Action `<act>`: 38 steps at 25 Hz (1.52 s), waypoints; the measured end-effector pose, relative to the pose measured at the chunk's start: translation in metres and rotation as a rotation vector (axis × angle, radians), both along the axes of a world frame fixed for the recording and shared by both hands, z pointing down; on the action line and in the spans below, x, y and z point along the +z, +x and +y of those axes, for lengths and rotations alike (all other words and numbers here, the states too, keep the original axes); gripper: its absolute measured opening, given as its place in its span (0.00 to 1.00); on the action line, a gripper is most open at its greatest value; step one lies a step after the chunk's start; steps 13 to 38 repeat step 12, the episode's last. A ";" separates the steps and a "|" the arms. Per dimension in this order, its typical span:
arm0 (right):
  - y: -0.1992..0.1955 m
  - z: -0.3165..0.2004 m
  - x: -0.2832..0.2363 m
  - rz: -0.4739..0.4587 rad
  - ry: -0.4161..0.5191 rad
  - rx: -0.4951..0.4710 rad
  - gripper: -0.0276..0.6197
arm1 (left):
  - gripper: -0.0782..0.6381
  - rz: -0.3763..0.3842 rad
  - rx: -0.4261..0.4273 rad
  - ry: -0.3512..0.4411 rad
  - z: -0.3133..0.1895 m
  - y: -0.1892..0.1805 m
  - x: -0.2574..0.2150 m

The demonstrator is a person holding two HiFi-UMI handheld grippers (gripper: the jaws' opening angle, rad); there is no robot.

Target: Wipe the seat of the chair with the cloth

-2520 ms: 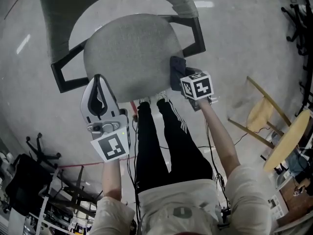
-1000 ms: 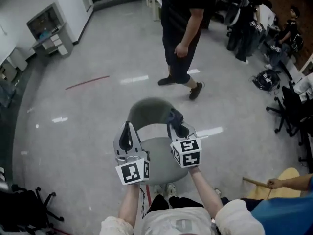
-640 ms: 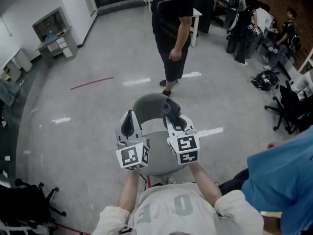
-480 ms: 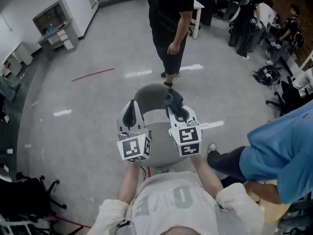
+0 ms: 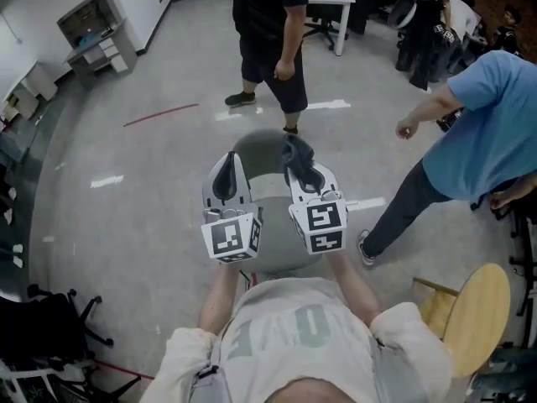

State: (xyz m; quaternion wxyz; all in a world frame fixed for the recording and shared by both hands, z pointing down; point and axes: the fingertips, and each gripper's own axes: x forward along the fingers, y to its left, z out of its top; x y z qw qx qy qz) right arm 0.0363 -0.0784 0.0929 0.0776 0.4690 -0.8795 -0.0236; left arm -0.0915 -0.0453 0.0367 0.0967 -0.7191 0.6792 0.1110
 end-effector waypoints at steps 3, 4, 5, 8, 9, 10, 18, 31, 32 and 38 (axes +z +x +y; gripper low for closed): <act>-0.001 -0.001 -0.006 -0.002 0.015 0.005 0.12 | 0.13 -0.001 -0.001 0.009 -0.001 -0.002 -0.005; -0.001 -0.001 -0.006 -0.003 0.017 0.007 0.12 | 0.13 0.000 -0.002 0.012 0.000 -0.003 -0.006; -0.001 0.000 -0.006 -0.005 0.016 0.008 0.12 | 0.13 0.001 -0.003 0.015 0.001 -0.004 -0.006; -0.003 0.004 -0.003 -0.009 0.019 0.009 0.12 | 0.13 0.007 -0.008 0.013 0.006 -0.008 0.000; -0.003 0.005 -0.002 -0.008 0.020 0.009 0.12 | 0.13 0.009 -0.009 0.011 0.007 -0.009 0.002; -0.004 0.005 -0.001 -0.007 0.021 0.009 0.12 | 0.13 0.009 -0.010 0.008 0.008 -0.010 0.004; -0.005 0.007 0.002 -0.003 0.021 0.009 0.12 | 0.13 0.010 -0.011 0.005 0.009 -0.012 0.008; -0.005 0.007 0.002 -0.003 0.021 0.009 0.12 | 0.13 0.010 -0.011 0.005 0.009 -0.012 0.008; -0.005 0.007 0.002 -0.003 0.021 0.009 0.12 | 0.13 0.010 -0.011 0.005 0.009 -0.012 0.008; -0.005 0.007 0.002 -0.003 0.021 0.009 0.12 | 0.13 0.010 -0.011 0.005 0.009 -0.012 0.008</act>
